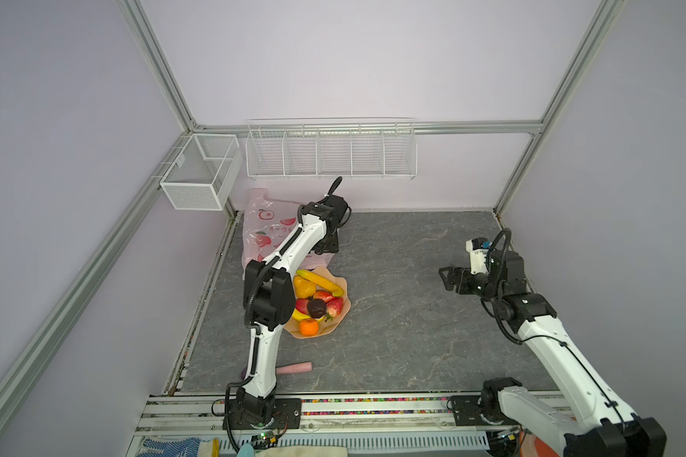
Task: Place the fruits into the plastic bag
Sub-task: Move the plate to the middle-left of the table, then move the plastic bag to the center of the table.
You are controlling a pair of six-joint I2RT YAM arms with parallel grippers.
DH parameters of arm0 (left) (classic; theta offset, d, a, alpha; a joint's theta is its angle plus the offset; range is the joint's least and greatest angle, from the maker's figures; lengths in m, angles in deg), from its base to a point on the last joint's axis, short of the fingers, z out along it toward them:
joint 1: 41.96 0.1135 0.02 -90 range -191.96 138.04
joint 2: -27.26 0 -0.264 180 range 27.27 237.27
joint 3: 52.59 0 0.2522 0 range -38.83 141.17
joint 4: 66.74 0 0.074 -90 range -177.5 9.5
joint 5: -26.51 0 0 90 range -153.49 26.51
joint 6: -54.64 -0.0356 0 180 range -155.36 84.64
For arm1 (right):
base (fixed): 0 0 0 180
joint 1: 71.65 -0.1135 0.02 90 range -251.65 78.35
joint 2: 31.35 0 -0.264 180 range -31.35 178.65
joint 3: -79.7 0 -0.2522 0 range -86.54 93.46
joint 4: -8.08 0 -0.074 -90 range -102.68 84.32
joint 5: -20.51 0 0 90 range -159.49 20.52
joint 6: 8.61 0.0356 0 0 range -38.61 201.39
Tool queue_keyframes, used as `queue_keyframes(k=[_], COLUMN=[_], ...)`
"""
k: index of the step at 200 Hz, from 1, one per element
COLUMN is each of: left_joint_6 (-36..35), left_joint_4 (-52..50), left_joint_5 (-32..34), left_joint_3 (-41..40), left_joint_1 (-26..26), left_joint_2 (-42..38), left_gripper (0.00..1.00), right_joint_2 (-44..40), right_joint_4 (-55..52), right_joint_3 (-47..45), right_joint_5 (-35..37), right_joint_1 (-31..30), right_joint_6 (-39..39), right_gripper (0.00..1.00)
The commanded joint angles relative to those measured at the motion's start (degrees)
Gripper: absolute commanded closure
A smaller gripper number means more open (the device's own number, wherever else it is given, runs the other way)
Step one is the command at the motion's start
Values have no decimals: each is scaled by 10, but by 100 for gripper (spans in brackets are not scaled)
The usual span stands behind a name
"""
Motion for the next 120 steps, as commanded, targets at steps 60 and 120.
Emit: queue_keyframes(k=[60, 120], left_joint_6=[-36, -79], left_joint_4=[-50, -18], left_joint_5=[-23, -109], left_joint_3=[65, 99], left_joint_1=[-2, -69], left_joint_2=[90, 98], left_gripper=[57, 94], right_joint_2=[26, 62], right_joint_4=[-19, -82], right_joint_3=[56, 119], right_joint_5=[14, 74], right_joint_1=[-2, 52], right_joint_6=[-4, 19], right_gripper=[12, 11])
